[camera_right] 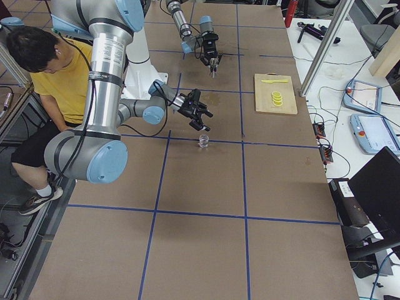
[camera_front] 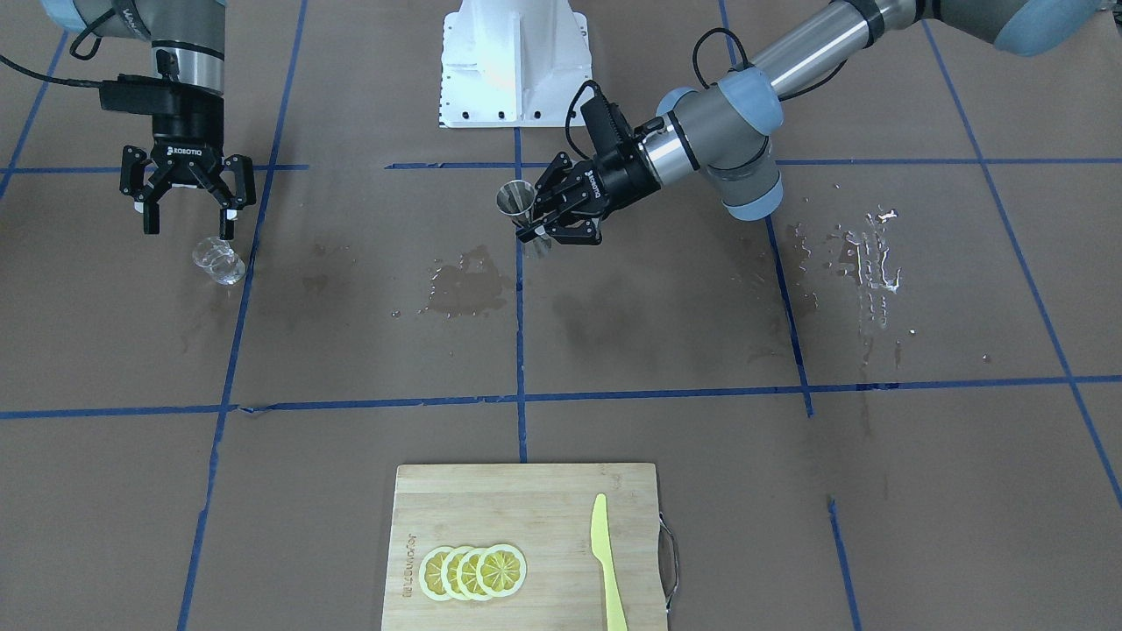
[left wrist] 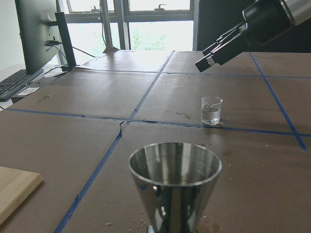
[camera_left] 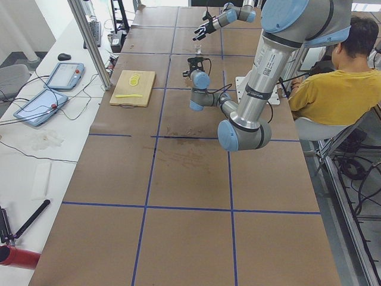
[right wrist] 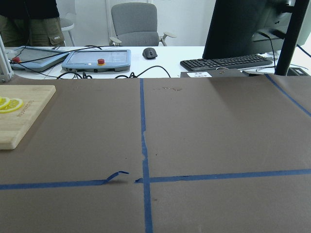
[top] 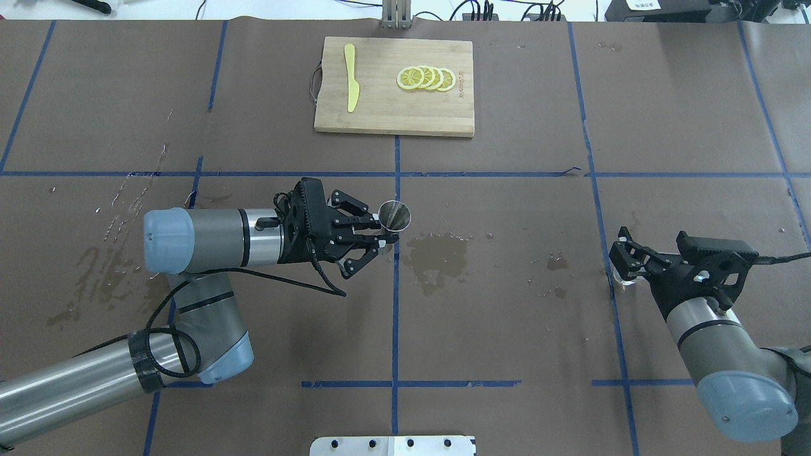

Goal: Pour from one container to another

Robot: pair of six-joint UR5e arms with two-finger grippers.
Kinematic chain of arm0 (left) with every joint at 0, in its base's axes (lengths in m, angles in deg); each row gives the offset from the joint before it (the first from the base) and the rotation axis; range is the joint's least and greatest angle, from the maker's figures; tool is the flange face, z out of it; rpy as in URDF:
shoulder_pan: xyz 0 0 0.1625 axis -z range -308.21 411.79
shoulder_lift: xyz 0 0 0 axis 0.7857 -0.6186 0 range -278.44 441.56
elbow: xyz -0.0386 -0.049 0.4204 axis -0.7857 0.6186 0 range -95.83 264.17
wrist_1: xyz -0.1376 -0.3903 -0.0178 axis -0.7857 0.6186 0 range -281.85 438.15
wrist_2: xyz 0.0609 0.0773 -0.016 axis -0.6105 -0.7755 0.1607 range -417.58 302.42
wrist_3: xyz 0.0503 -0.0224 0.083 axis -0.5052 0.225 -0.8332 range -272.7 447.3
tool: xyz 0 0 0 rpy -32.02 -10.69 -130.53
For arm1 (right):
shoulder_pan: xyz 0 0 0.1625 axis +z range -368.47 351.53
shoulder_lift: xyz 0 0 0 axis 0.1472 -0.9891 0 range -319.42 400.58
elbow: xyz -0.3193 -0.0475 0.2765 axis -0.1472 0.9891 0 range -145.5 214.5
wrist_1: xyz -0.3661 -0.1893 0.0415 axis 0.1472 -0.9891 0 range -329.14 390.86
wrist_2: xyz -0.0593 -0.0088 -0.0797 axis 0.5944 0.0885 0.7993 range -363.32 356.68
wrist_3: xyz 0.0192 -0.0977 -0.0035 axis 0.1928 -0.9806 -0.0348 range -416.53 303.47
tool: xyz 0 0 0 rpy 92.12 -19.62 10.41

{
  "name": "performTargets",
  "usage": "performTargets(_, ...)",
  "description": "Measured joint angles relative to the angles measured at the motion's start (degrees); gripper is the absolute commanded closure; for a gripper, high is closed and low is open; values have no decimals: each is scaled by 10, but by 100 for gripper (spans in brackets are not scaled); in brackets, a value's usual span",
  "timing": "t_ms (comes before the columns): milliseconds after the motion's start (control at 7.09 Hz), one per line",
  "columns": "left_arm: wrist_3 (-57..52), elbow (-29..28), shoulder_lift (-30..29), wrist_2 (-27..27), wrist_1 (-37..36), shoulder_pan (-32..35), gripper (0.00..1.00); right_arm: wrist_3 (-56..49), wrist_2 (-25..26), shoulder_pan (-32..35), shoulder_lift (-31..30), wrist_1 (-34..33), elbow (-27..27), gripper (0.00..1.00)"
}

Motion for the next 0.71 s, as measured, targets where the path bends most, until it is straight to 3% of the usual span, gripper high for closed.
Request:
performTargets(282,1,0,0,-1,1,0,100,25,60,-32,4,30,50,0)
performTargets(706,1,0,1,-1,1,0,100,59,102,-59,11,35,101,0)
